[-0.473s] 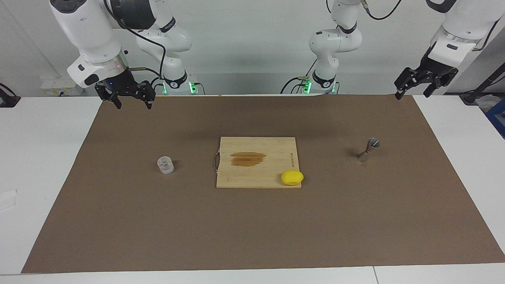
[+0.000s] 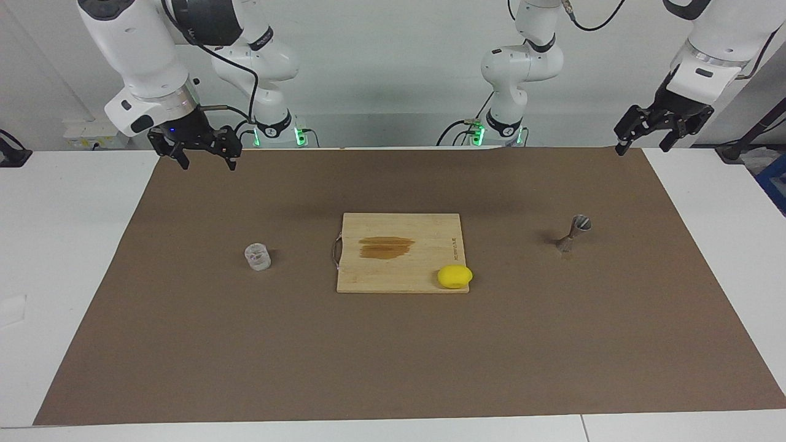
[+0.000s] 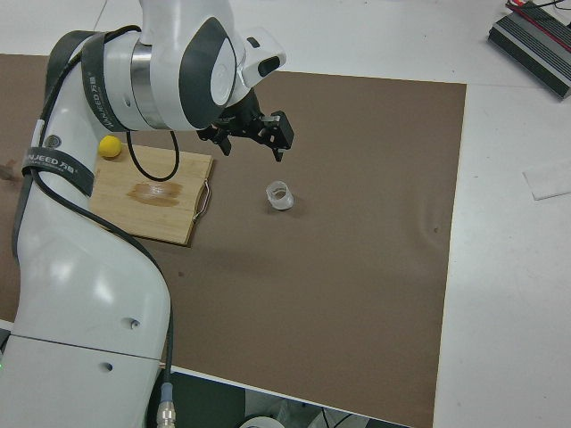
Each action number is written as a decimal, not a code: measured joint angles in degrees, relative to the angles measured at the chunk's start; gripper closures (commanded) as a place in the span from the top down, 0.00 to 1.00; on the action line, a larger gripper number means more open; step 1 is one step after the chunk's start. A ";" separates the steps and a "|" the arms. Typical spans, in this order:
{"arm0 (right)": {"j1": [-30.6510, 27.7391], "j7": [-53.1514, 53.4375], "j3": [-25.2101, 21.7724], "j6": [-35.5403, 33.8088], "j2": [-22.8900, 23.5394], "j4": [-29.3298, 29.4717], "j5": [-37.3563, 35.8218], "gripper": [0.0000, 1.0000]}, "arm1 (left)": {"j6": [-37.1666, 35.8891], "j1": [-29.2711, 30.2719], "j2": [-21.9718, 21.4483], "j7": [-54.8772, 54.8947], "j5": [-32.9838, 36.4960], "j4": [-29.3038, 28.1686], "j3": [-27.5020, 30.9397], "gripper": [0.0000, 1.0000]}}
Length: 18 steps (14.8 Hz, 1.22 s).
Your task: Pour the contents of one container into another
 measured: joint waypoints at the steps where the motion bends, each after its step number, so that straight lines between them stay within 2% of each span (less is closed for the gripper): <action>1: 0.00 0.05 0.00 0.01 -0.02 0.00 0.00 1.00 | 0.20 0.00 0.00 0.00 0.00 -0.04 0.00 1.00; 7: 0.01 2.42 0.00 0.03 -0.27 0.00 0.00 0.99 | 3.85 0.09 -0.11 -0.13 0.00 -2.06 0.05 1.00; 12: 0.02 2.46 0.00 0.14 -0.30 -0.03 0.00 0.98 | 15.49 0.85 -2.66 -0.14 0.00 -11.55 0.18 1.00; 16: 0.05 2.47 0.03 0.22 -0.30 -0.08 0.00 0.95 | 22.48 0.85 -3.22 -0.14 0.00 -15.94 0.18 1.00; 18: 0.08 2.47 0.06 0.22 -0.35 -0.08 0.00 1.00 | 25.49 0.90 -3.20 -0.68 0.00 -17.73 0.19 1.00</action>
